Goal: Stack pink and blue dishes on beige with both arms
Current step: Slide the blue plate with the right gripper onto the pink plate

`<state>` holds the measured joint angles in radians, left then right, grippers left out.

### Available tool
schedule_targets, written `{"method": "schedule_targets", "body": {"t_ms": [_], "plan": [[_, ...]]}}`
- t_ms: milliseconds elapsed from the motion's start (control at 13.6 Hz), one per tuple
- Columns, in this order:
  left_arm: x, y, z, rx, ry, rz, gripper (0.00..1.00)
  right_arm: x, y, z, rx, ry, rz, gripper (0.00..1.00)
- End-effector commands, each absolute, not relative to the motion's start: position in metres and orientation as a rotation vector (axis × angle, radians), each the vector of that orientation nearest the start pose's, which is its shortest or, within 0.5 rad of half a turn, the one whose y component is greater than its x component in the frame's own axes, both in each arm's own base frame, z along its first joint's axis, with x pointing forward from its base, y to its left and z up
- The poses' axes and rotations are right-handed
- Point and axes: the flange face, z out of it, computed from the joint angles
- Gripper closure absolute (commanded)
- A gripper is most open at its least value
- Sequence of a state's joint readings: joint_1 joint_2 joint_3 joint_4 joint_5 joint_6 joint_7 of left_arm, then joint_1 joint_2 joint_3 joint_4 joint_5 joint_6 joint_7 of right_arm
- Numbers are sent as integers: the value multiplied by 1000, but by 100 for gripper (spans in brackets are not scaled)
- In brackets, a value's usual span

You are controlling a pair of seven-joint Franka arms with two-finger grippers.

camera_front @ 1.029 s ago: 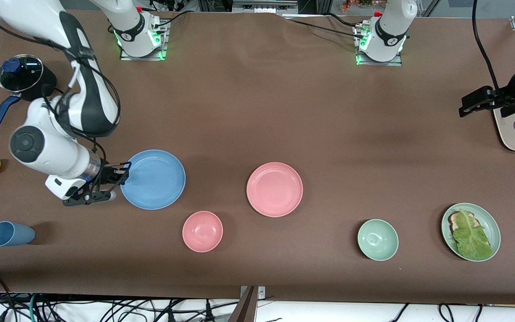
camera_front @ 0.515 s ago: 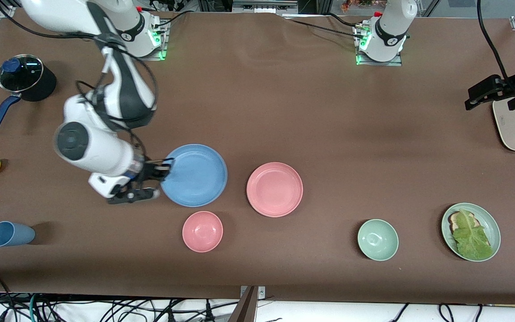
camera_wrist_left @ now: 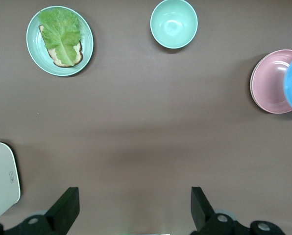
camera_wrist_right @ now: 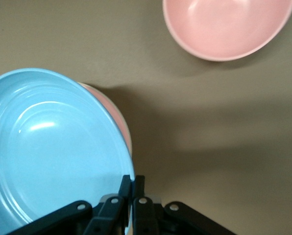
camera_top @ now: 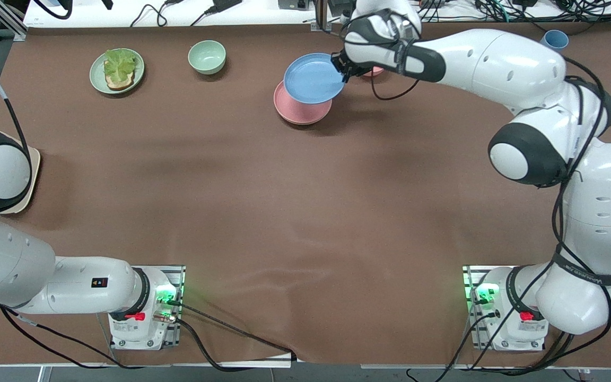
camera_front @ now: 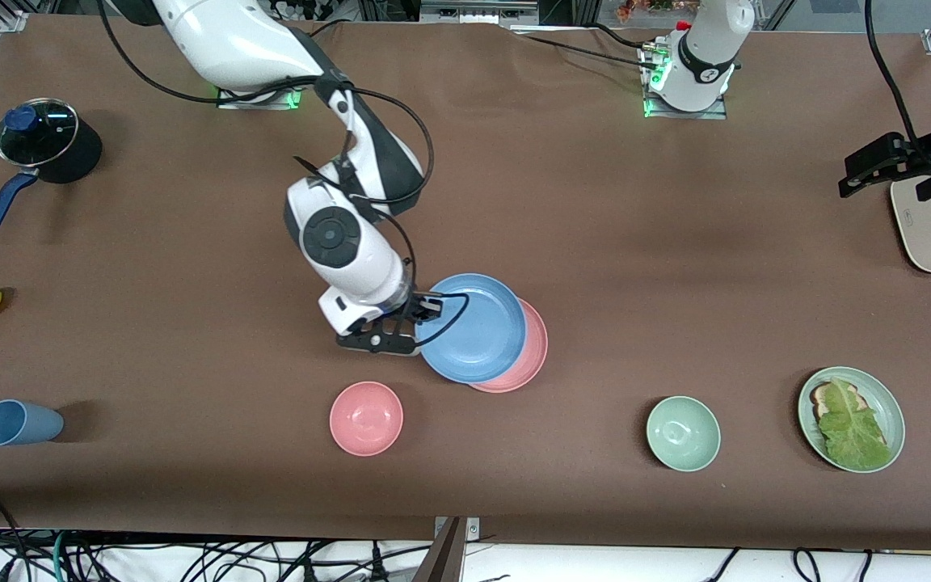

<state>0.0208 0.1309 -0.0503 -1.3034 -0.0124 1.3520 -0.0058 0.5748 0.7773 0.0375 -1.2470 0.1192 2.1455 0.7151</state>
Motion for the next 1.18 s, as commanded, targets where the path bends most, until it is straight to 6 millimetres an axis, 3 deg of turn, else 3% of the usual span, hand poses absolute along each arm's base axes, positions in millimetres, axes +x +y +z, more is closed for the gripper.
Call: {"method": "schedule_targets", "body": {"t_ms": [0, 221, 1103], "plan": [[571, -21, 657, -3180, 91, 127, 0, 617, 467, 291, -2927, 343, -57, 100], [573, -21, 655, -3181, 90, 127, 0, 611, 470, 267, -2949, 341, -20, 100], [577, -13, 649, -3180, 77, 141, 0, 618, 470, 249, -2922, 345, -78, 100]]}}
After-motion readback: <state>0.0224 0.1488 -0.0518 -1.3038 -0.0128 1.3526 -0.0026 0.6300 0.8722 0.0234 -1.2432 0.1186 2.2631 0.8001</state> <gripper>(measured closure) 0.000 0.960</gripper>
